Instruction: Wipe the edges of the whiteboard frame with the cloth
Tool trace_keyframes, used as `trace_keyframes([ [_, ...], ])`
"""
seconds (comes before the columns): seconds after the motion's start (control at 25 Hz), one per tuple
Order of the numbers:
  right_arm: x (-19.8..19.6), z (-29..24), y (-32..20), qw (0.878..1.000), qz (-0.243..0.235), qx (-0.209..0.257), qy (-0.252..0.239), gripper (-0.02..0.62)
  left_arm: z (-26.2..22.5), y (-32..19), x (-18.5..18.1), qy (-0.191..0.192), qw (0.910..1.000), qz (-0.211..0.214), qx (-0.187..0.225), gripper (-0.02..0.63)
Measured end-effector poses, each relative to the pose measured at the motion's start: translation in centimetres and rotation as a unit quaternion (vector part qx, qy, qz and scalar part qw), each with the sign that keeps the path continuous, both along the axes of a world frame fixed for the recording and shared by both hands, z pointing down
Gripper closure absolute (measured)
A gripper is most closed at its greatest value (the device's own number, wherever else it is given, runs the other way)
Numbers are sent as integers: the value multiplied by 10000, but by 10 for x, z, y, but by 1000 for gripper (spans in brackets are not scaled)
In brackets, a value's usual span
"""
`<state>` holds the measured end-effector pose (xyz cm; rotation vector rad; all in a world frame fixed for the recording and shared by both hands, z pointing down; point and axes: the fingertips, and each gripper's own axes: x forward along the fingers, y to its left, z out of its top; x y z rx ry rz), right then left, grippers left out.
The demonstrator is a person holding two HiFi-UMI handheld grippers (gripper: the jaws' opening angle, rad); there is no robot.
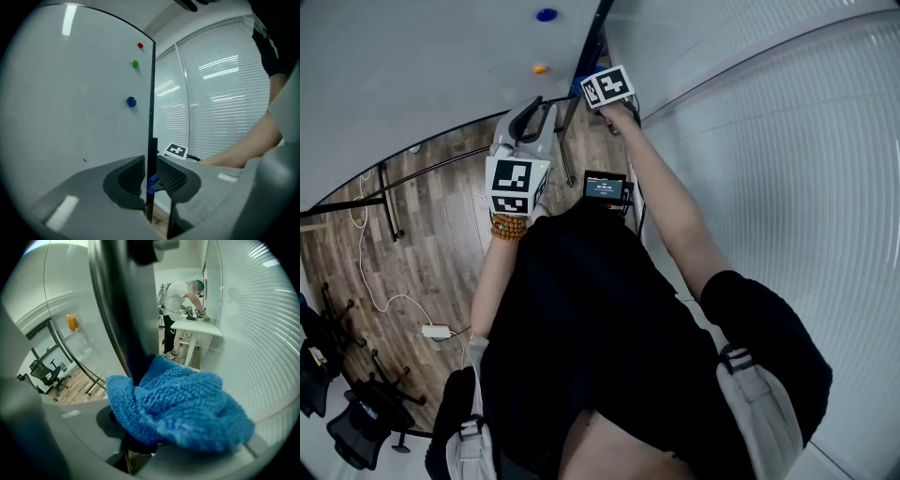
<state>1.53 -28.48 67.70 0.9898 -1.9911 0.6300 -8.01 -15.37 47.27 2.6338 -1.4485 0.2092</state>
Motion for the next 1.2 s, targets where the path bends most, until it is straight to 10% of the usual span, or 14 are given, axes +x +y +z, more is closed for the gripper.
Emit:
trace_keyframes([
  [0.48,4,54,14,9995,263,-156,15,476,25,30,-5,-85,9997,-187,-128,439],
  [0.72,-15,-5,44,9986,-150,200,-474,468,-3,33,-25,-1,9996,-214,-204,439],
  [0.96,-48,-111,108,9653,-935,1472,-1942,474,-2,45,-38,72,9995,-285,-103,439],
  [1.2,-71,-182,152,9318,-1383,2598,-2123,485,-1,59,-48,188,9990,-391,81,439],
])
